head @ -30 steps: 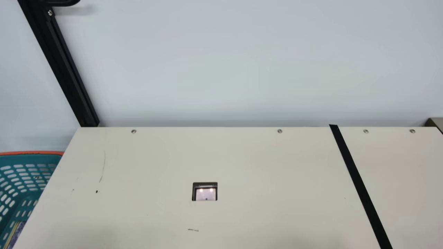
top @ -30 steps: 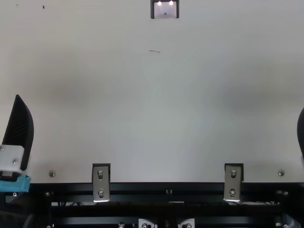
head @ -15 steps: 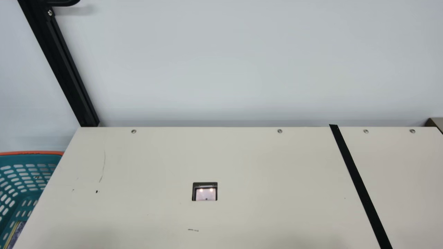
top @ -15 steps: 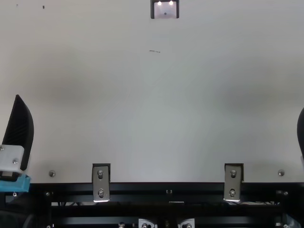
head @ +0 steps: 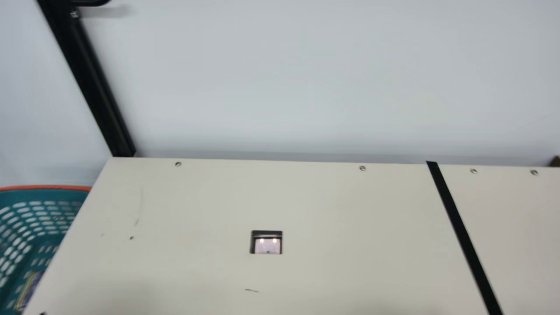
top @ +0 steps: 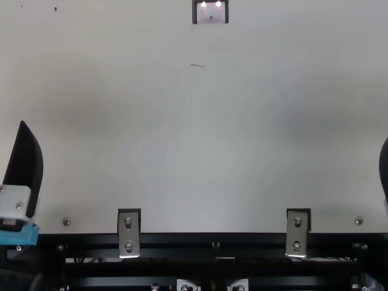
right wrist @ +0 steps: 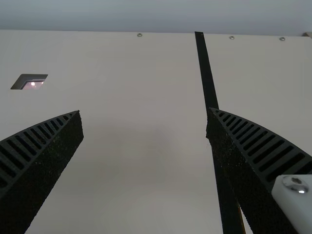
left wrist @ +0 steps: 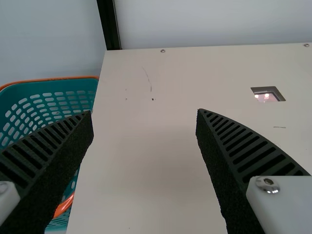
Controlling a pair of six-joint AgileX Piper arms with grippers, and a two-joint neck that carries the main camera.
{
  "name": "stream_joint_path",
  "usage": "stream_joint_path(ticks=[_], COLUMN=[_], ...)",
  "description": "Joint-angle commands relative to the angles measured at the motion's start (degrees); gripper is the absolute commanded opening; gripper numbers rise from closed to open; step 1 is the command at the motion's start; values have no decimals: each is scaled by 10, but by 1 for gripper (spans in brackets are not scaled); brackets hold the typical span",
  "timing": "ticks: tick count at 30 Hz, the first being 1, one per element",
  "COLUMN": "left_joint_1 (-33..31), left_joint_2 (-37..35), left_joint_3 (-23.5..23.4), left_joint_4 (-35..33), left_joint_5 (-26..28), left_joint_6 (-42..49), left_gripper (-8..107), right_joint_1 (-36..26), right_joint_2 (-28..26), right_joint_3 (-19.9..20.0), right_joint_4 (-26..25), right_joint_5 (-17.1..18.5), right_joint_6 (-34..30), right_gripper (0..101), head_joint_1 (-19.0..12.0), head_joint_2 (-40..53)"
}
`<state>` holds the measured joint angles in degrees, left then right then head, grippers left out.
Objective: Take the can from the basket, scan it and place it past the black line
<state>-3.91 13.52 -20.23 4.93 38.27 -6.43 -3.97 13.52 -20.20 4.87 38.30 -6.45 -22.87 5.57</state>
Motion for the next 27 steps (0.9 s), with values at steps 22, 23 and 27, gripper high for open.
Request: stream_joint_path(ticks=[22,23,27], left_joint_1=[0,0,0], left_joint_2=[0,0,0], left_joint_3=[0,0,0], left_joint_4=[0,0,0], left_joint_5=[0,0,0], left_joint_6=[0,0,0], left_gripper=[90,90,90], right_joint_1=[0,0,0], right_joint_2=[0,0,0], right_joint_3=[0,0,0], right_joint_4=[0,0,0], right_joint_5=[0,0,0], right_joint_6=[0,0,0], right_gripper=[101,101,101], head_joint_1=[-21,-21,-21], head_joint_2=[368,375,386])
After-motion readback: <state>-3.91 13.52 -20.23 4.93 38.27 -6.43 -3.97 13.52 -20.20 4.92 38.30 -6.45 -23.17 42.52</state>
